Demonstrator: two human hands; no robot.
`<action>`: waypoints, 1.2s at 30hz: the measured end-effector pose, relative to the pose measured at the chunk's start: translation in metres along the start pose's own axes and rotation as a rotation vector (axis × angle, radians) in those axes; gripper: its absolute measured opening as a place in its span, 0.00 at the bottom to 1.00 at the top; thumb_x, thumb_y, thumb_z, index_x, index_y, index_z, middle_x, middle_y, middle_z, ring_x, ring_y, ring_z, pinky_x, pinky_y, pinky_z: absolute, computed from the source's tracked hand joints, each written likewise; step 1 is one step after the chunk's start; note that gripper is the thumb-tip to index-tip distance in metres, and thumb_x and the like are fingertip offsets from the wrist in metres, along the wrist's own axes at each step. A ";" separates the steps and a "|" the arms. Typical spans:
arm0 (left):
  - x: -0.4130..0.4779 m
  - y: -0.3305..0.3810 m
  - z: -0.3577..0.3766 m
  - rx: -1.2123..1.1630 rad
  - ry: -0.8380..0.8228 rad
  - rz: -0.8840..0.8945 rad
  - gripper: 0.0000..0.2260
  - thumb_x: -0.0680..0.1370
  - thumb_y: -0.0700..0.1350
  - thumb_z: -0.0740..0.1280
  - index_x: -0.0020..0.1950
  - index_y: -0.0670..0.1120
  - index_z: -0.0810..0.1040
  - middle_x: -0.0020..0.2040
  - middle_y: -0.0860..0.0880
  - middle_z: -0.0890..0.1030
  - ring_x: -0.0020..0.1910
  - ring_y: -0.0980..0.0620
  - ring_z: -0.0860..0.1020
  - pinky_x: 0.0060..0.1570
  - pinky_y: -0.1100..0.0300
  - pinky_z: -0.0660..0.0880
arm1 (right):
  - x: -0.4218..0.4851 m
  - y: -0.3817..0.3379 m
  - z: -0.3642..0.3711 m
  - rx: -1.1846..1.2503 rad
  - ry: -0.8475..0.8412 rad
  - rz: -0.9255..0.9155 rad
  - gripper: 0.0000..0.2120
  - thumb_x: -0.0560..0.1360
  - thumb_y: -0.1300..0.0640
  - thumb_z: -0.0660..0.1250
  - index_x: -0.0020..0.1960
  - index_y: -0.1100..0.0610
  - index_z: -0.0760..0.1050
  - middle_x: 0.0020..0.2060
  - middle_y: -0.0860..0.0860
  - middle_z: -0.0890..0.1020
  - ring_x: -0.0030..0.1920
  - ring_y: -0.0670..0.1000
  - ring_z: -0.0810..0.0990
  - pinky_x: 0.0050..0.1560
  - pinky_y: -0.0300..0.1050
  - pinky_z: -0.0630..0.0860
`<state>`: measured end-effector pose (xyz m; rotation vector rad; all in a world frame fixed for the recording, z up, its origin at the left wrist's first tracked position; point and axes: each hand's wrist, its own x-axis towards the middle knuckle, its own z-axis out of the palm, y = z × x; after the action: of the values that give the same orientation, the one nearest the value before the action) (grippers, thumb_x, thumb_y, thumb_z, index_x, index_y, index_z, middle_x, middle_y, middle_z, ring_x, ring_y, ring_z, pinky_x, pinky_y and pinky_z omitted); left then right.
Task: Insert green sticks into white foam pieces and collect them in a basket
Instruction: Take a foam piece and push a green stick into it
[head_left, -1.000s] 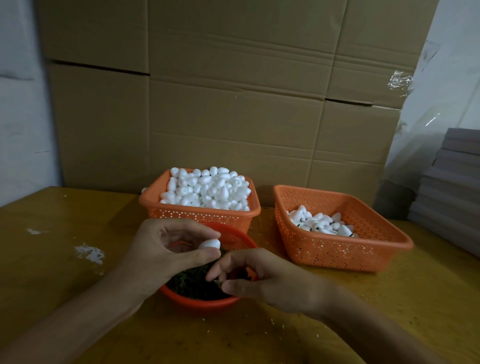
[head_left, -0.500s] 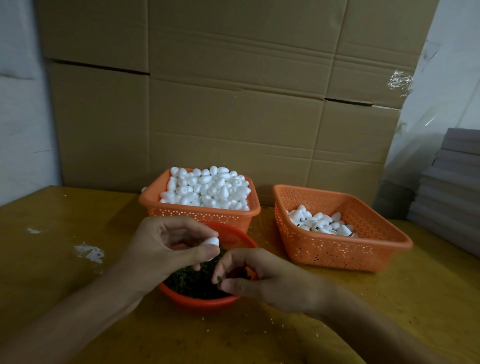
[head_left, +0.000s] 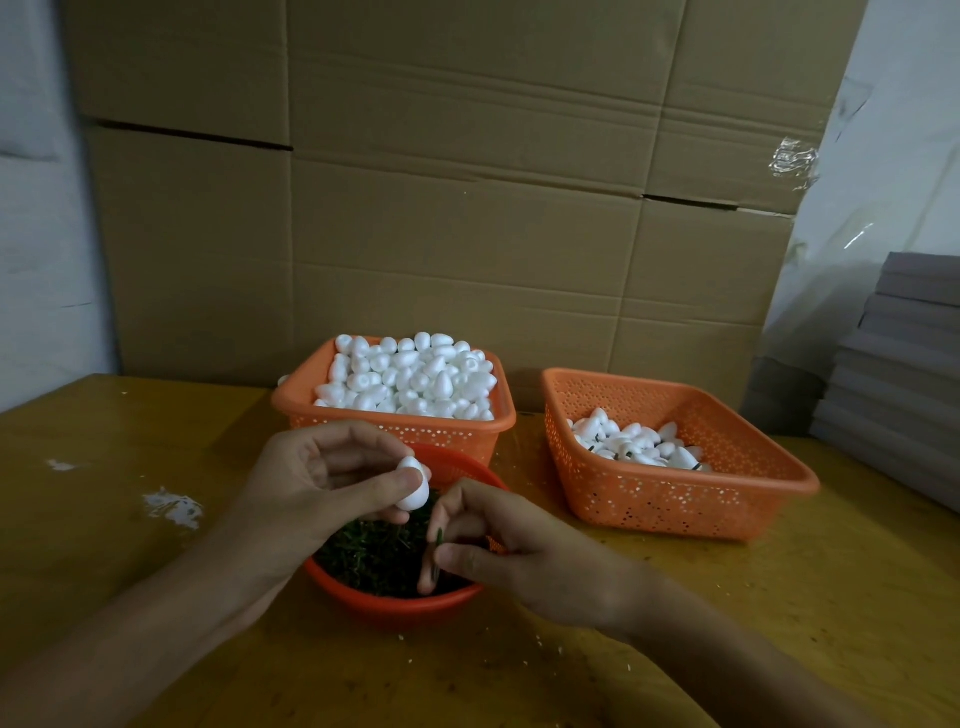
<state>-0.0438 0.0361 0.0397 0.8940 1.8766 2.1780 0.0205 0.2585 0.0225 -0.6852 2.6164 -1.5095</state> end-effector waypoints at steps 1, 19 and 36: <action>0.000 0.000 -0.001 -0.002 -0.001 -0.001 0.12 0.67 0.47 0.84 0.46 0.47 0.87 0.50 0.40 0.88 0.48 0.43 0.88 0.42 0.60 0.83 | 0.000 0.001 0.000 -0.003 0.005 0.006 0.06 0.85 0.59 0.65 0.60 0.60 0.72 0.50 0.52 0.86 0.57 0.50 0.84 0.73 0.70 0.68; -0.003 0.004 0.005 0.183 -0.060 0.014 0.09 0.68 0.45 0.79 0.48 0.51 0.89 0.46 0.44 0.89 0.42 0.45 0.87 0.42 0.61 0.83 | -0.002 0.001 0.006 0.159 0.130 -0.044 0.15 0.80 0.69 0.70 0.58 0.68 0.64 0.46 0.57 0.86 0.52 0.53 0.85 0.60 0.47 0.80; -0.006 0.007 0.008 0.325 -0.127 0.001 0.08 0.67 0.46 0.80 0.45 0.53 0.89 0.43 0.45 0.89 0.41 0.46 0.88 0.45 0.60 0.84 | -0.001 0.003 0.017 0.181 0.244 -0.036 0.20 0.78 0.68 0.74 0.51 0.57 0.61 0.47 0.58 0.89 0.52 0.54 0.88 0.59 0.53 0.81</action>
<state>-0.0330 0.0388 0.0450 1.0570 2.2007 1.7961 0.0251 0.2461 0.0108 -0.5670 2.5967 -1.9234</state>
